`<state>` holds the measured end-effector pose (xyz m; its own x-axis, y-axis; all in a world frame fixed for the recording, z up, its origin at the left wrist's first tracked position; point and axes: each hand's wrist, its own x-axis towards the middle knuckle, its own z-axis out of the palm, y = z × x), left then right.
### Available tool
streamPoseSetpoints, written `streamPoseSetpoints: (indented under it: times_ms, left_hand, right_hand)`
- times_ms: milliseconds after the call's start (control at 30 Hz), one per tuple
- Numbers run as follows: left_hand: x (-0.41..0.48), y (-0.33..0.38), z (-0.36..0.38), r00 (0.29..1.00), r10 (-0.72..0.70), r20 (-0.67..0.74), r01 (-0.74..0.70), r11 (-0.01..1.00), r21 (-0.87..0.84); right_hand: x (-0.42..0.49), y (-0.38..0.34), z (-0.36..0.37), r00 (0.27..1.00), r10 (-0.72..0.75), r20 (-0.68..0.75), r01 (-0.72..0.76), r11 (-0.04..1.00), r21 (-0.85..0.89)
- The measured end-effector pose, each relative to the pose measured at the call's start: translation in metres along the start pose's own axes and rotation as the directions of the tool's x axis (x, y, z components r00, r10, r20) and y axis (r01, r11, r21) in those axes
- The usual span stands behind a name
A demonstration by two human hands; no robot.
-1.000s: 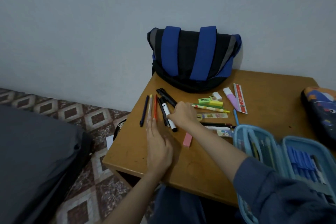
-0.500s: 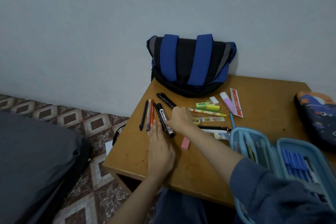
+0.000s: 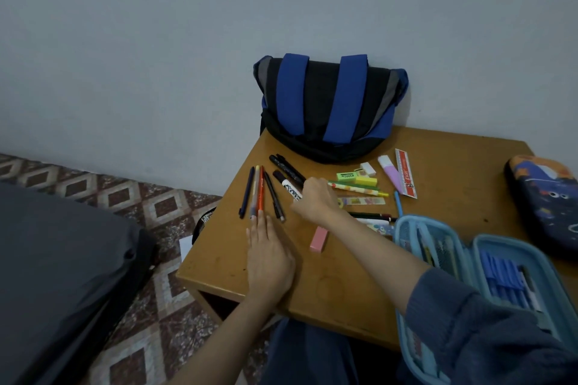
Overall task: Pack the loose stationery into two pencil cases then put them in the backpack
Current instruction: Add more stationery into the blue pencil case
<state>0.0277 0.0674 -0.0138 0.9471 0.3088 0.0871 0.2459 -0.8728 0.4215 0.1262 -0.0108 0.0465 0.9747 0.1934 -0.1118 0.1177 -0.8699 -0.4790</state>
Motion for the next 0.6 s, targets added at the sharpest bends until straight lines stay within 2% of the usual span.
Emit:
streamPoseSetpoints:
  times_ms: [100,200,300,433,533,600]
  left_hand:
    - [0.000,0.004,-0.005,0.999,-0.007,-0.045,0.003,0.997,-0.079]
    - [-0.002,0.019,-0.007,0.999,0.031,-0.033,-0.035,0.991,-0.132]
    - [-0.011,0.050,-0.006,0.986,0.164,-0.034,-0.167,0.969,-0.183]
    - [-0.031,0.095,-0.005,0.932,0.360,-0.033,-0.359,0.911,-0.202]
    - [-0.051,0.125,-0.010,0.891,0.430,0.144,-0.396,0.893,-0.213]
    - [-0.062,0.140,-0.012,0.858,0.429,0.285,-0.402,0.903,-0.150]
  right_hand:
    - [-0.006,0.015,-0.025,0.999,0.029,-0.045,-0.019,0.979,0.205]
    - [-0.019,0.038,-0.057,0.990,0.065,-0.125,-0.010,0.917,0.400]
    - [-0.038,0.070,-0.087,0.975,0.142,-0.172,-0.033,0.854,0.519]
    - [-0.060,0.110,-0.107,0.965,0.233,-0.119,-0.096,0.737,0.669]
    - [-0.076,0.137,-0.114,0.945,0.298,-0.135,-0.103,0.662,0.742]
    - [-0.085,0.151,-0.116,0.925,0.334,-0.182,-0.107,0.688,0.718]
